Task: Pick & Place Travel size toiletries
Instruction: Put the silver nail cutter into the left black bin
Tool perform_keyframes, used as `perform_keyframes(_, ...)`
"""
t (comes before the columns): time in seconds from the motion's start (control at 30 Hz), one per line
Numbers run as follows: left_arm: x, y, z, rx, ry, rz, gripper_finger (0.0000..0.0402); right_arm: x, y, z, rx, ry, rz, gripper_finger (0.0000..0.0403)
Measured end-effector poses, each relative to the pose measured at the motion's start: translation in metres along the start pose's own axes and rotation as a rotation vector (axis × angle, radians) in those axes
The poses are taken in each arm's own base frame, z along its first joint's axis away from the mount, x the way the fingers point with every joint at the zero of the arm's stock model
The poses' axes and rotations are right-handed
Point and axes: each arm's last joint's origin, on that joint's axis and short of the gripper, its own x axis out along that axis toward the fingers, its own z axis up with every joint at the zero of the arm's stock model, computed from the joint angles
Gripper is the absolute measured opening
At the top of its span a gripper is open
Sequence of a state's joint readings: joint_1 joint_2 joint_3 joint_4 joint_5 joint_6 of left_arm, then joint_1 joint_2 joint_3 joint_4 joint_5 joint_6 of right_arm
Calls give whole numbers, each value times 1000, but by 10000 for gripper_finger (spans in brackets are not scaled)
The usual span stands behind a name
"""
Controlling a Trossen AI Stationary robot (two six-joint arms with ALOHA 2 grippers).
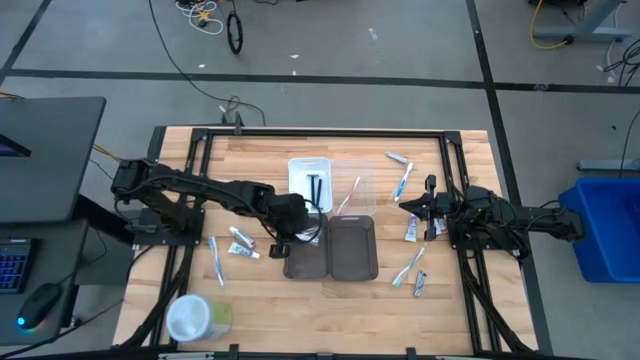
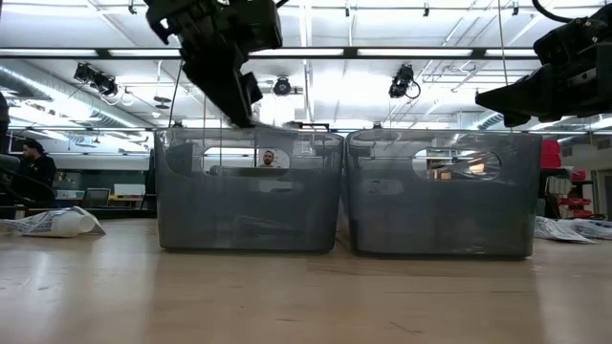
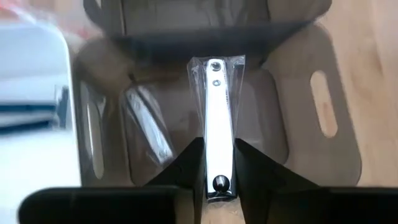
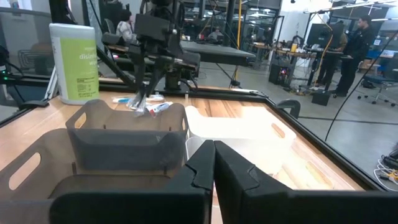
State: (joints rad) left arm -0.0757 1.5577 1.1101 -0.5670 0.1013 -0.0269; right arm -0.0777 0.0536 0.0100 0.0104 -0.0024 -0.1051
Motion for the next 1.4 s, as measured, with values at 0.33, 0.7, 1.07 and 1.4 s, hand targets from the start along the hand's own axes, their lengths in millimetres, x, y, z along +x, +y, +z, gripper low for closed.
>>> perform_keyframes(0.33,1,2,3,-51,-33,1,71,0,0,0,0,1,0,13)
perform_keyframes(0.7,30,5,-3,-74,11,-11,71,0,0,0,0,-3,-1,13)
perform_keyframes(1.07,35,6,-11,-103,28,-17,73,2,0,-2,0,26,2,13)
perform_keyframes(1.4,35,6,-11,-84,21,-18,84,2,0,-2,0,26,2,14)
